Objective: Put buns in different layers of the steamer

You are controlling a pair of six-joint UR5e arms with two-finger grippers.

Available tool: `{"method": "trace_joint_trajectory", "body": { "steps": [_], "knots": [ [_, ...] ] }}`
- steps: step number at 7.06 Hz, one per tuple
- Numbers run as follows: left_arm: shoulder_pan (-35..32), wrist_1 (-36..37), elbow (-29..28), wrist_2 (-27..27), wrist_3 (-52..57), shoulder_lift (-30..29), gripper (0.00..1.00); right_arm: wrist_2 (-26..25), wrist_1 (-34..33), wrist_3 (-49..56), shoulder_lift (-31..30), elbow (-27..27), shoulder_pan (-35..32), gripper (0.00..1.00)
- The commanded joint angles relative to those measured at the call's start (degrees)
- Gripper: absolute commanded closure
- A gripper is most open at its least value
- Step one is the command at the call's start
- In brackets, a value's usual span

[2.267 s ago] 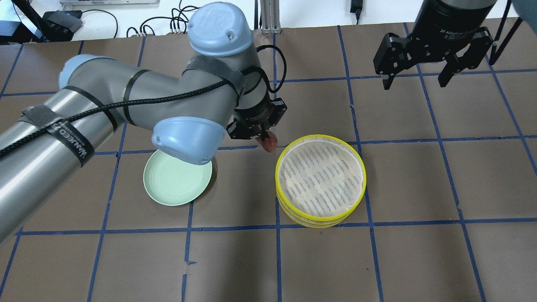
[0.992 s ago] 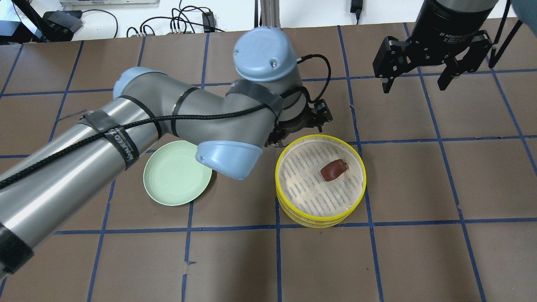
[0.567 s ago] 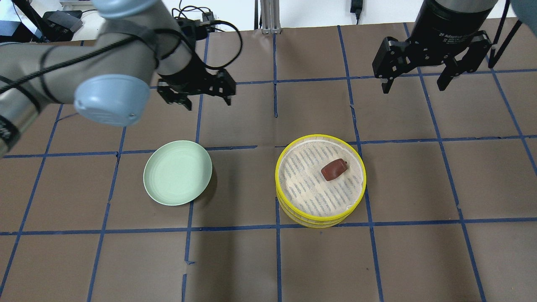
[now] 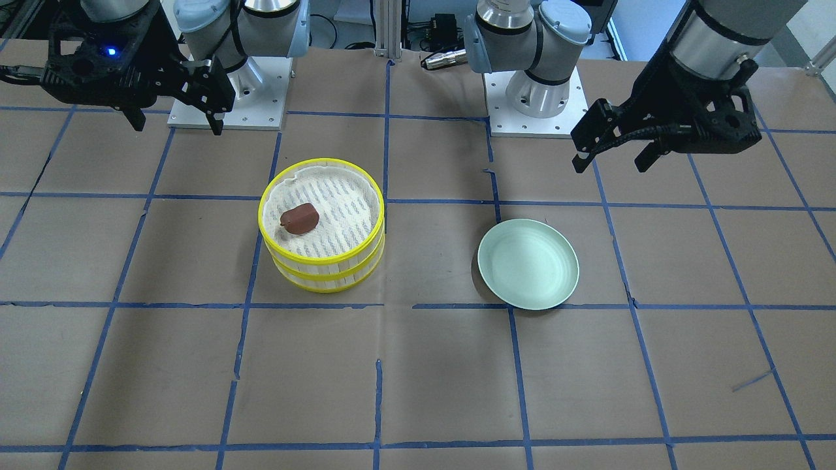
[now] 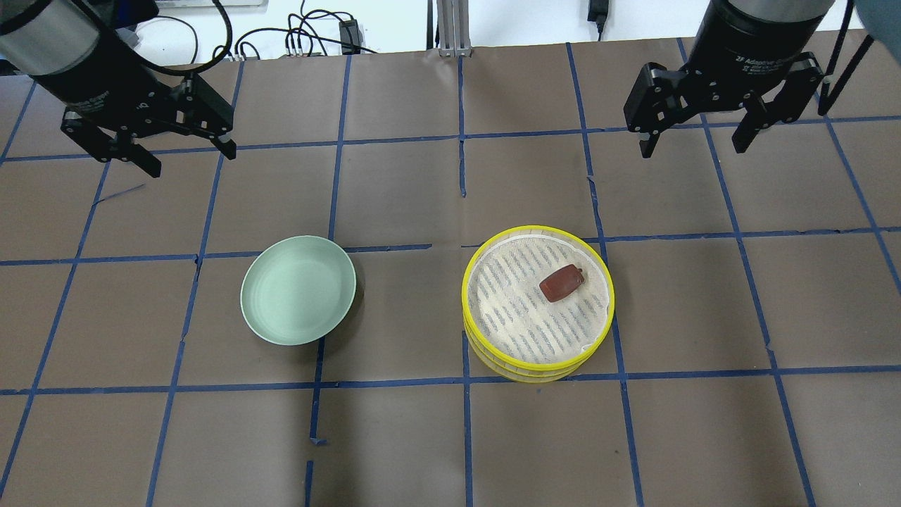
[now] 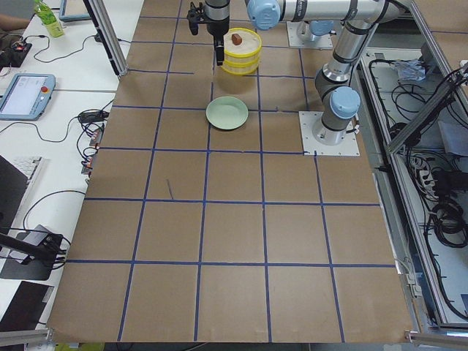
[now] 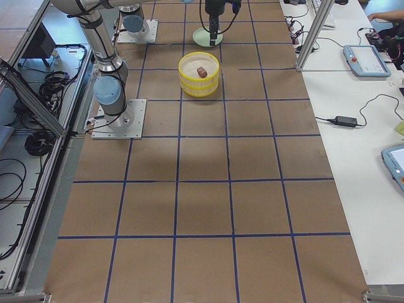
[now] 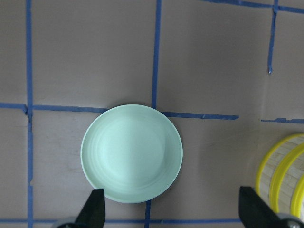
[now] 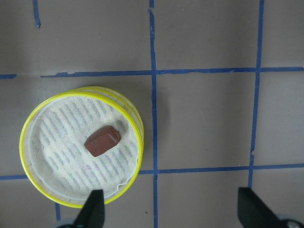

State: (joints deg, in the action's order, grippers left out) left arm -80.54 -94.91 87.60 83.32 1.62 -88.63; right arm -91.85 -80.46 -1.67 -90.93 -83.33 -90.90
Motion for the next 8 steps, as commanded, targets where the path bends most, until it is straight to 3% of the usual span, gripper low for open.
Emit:
{"method": "trace_joint_trajectory", "body": {
  "steps": [1, 5, 7, 8],
  "knots": [
    [-0.31, -1.16, 0.63, -0.18, -0.74, -0.83, 0.0, 0.09, 0.04, 0.0, -0.03, -0.25, -0.07, 0.0],
    [-5.67, -0.98, 1.25, 0.17, -0.83, -0.57, 0.0, 0.7, 0.22, -0.08, -0.03, -0.17, 0.02, 0.0],
    [-6.81, -0.81, 1.51, 10.14, -5.46, -1.1, 0.0, 0.8, 0.39, 0.0, -0.03, -0.17, 0.02, 0.0],
    [-8.99, -0.2, 1.78, 10.71, -5.84, -1.19, 0.0, 0.8, 0.39, 0.0, -0.03, -0.17, -0.07, 0.0]
  ]
}}
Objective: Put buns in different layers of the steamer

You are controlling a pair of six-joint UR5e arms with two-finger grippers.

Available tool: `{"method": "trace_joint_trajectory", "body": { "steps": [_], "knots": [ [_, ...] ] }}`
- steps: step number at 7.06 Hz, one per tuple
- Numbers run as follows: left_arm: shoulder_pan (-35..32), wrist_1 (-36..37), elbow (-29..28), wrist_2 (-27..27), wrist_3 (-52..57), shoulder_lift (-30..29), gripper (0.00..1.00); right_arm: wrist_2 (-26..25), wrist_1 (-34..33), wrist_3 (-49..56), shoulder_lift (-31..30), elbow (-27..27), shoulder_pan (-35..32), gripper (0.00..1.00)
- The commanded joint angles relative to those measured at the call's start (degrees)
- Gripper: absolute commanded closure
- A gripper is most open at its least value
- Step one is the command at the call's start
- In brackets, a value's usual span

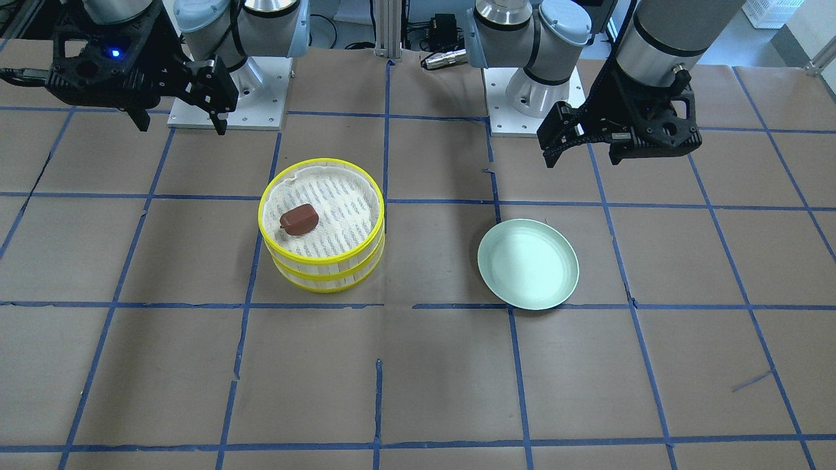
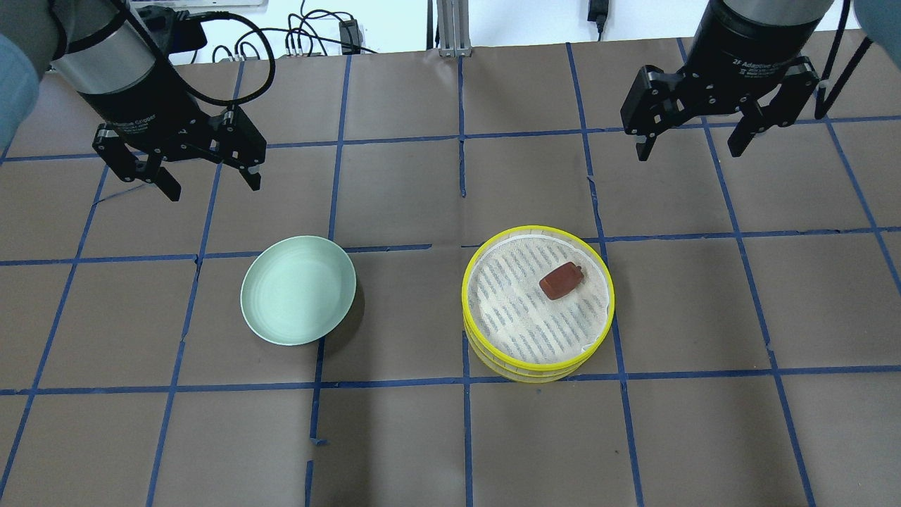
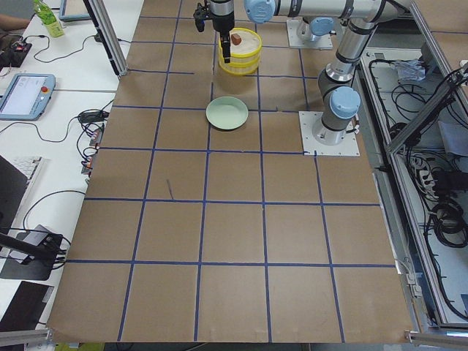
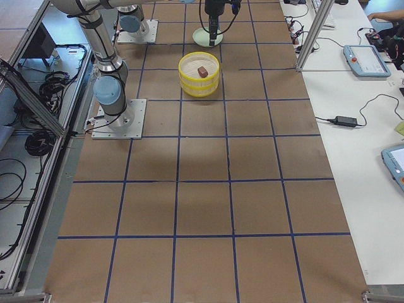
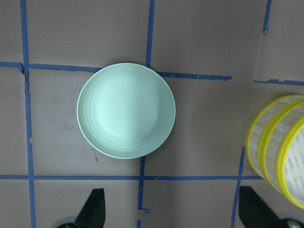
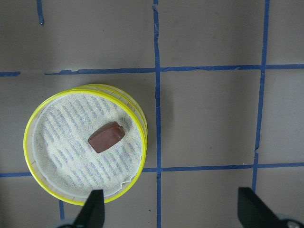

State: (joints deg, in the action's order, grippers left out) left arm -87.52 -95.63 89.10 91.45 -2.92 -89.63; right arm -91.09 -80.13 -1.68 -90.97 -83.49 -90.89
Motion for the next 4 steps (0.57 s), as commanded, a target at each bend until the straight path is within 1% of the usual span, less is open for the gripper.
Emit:
{"method": "trace_joint_trajectory", "body": {
  "steps": [1, 4],
  "knots": [
    [-2.74, 2.45, 0.54, 2.51, -1.39, -0.2, 0.0, 0.03, 0.15, 0.01, 0.0, 0.0, -0.08, 0.0],
    [-2.66, 2.64, 0.72, 1.81, 0.36, -0.02, 0.0, 0.12, -0.11, 0.01, 0.0, 0.0, -0.16, 0.0]
  ]
}}
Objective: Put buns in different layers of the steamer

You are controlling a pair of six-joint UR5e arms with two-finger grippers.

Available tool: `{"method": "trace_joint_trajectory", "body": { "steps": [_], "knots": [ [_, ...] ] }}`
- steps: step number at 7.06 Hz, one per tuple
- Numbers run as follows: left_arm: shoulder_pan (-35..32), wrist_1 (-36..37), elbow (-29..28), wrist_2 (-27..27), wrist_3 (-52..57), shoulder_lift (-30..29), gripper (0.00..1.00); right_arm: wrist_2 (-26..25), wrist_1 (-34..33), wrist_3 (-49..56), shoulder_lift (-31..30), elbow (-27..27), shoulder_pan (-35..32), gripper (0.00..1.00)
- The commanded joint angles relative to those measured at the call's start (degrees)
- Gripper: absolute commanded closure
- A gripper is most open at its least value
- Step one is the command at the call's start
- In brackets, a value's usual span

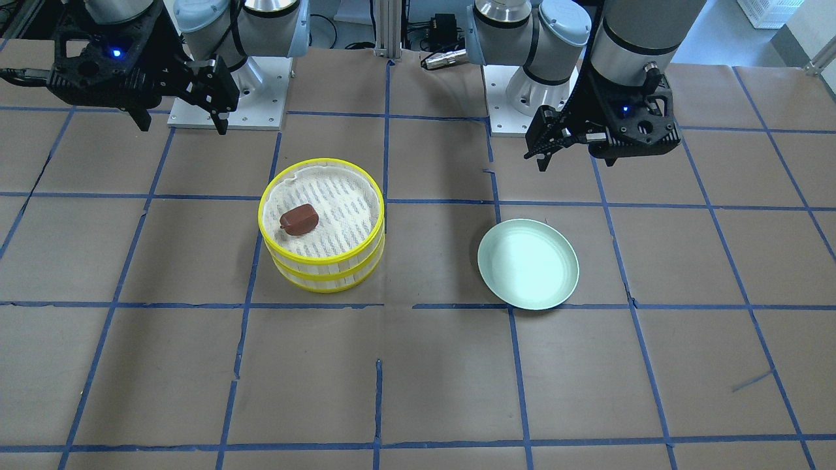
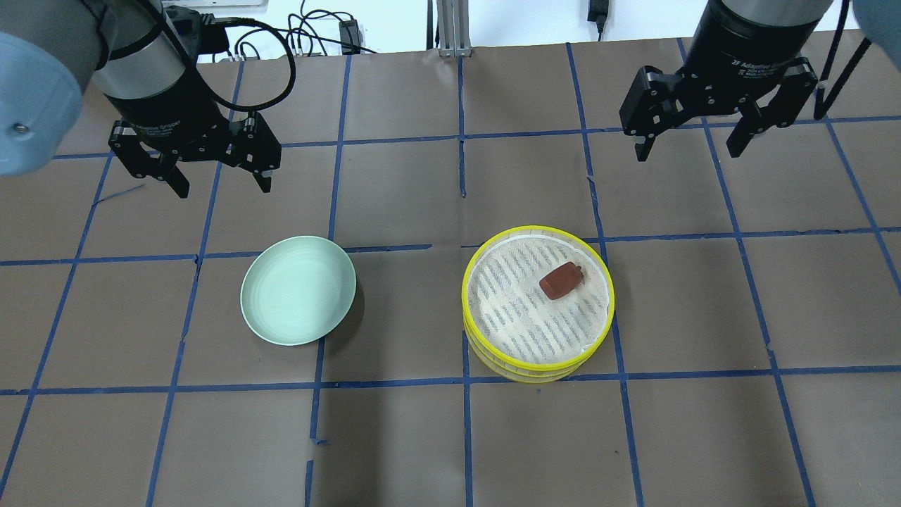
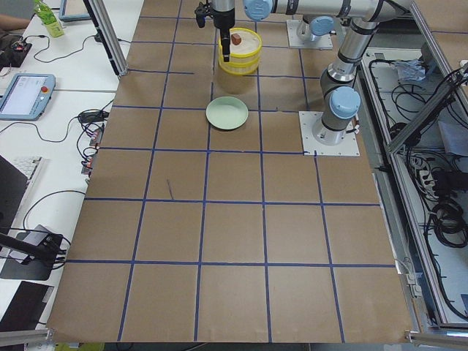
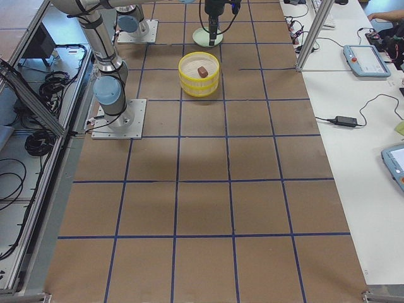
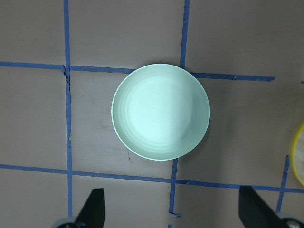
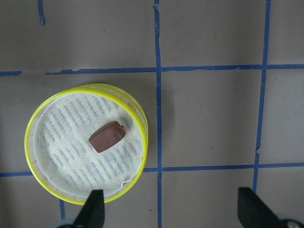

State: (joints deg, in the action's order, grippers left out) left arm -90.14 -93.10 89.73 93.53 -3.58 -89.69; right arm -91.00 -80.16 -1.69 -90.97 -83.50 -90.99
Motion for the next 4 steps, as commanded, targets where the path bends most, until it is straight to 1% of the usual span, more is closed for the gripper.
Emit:
{"method": "trace_joint_trajectory", "body": {
  "steps": [1, 4],
  "knots": [
    [0.14, 0.11, 0.09, -0.46, 5.03, 0.13, 0.0, -0.06, 0.18, 0.02, 0.0, 0.0, -0.07, 0.0],
    [0.14, 0.02, 0.09, -0.46, 6.3, 0.13, 0.0, -0.06, 0.18, 0.02, 0.0, 0.0, -0.15, 0.0]
  ]
}}
